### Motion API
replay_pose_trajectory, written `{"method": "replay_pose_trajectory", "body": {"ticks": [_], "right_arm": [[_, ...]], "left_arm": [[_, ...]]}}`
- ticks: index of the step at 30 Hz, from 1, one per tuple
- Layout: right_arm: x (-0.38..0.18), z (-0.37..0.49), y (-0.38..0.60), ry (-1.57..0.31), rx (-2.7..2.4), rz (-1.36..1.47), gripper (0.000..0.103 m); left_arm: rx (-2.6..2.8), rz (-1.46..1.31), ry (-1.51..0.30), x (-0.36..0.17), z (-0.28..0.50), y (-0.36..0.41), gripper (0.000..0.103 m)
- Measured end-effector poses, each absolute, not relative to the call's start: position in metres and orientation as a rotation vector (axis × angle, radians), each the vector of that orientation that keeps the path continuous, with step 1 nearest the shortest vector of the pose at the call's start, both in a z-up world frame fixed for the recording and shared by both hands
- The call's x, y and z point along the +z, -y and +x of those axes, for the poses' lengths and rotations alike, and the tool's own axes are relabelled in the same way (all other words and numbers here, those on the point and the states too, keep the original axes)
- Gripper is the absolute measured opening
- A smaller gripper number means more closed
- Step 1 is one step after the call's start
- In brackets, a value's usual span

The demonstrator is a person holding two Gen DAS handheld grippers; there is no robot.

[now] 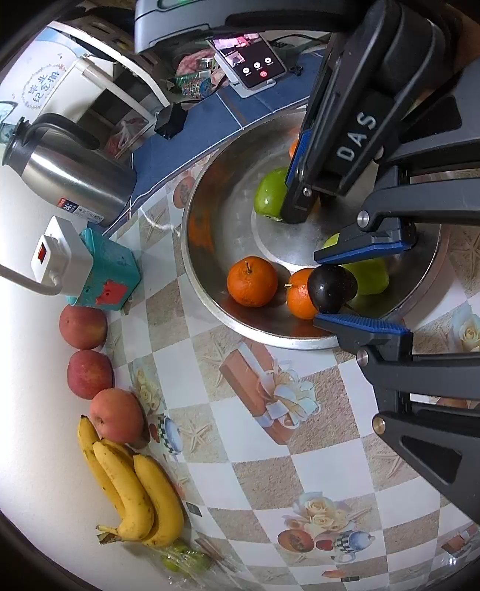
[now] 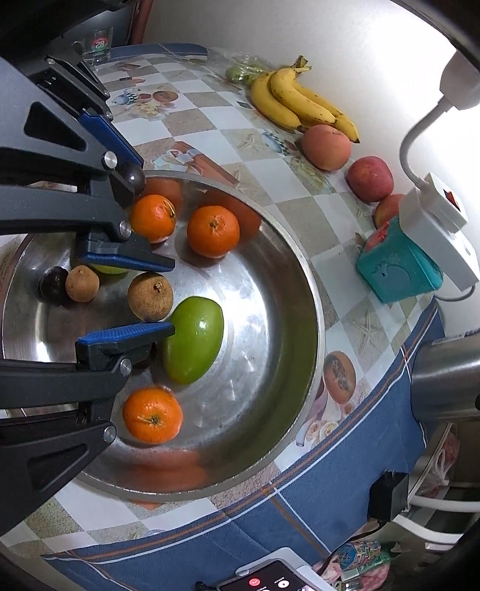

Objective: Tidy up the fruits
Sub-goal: 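Open the left tool to drop the plum while the right tool drops the tan fruit into the basin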

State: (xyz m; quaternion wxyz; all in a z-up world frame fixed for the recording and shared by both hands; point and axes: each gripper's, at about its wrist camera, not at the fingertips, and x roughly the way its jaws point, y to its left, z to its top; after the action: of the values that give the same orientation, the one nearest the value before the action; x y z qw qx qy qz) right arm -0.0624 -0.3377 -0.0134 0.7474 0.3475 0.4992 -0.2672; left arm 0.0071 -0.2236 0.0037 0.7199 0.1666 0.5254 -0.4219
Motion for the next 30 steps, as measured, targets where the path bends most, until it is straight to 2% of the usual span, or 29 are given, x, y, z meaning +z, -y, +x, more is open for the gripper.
{"method": "replay_pose_trajectory", "body": {"ticks": [3, 5, 12, 14, 18, 24, 27, 30], "right_arm": [[-0.013, -0.06, 0.335, -1.094, -0.581, 0.75, 0.03], [-0.012, -0.059, 0.335, -1.092, -0.573, 0.745, 0.03], [-0.007, -0.058, 0.333, -1.079, -0.568, 0.744, 0.03], [-0.007, -0.058, 0.333, -1.079, -0.566, 0.743, 0.03], [-0.008, -0.057, 0.331, -1.097, -0.574, 0.724, 0.048], [-0.009, -0.053, 0.323, -1.117, -0.579, 0.683, 0.061], [-0.009, -0.05, 0.317, -1.113, -0.575, 0.657, 0.077], [-0.007, -0.046, 0.31, -1.113, -0.57, 0.632, 0.079]], "left_arm": [[-0.93, 0.37, -1.154, 0.006, 0.007, 0.223, 0.038], [-0.932, 0.364, -1.158, 0.008, 0.007, 0.222, 0.047], [-0.901, 0.354, -1.158, 0.011, 0.013, 0.218, 0.048], [-0.859, 0.354, -1.161, 0.01, 0.017, 0.213, 0.051], [-0.77, 0.344, -1.175, 0.005, 0.03, 0.199, 0.059], [-0.593, 0.36, -1.139, 0.0, 0.047, 0.175, 0.079], [-0.521, 0.362, -1.114, 0.001, 0.052, 0.165, 0.088], [-0.464, 0.353, -1.099, 0.001, 0.056, 0.154, 0.092]]}}
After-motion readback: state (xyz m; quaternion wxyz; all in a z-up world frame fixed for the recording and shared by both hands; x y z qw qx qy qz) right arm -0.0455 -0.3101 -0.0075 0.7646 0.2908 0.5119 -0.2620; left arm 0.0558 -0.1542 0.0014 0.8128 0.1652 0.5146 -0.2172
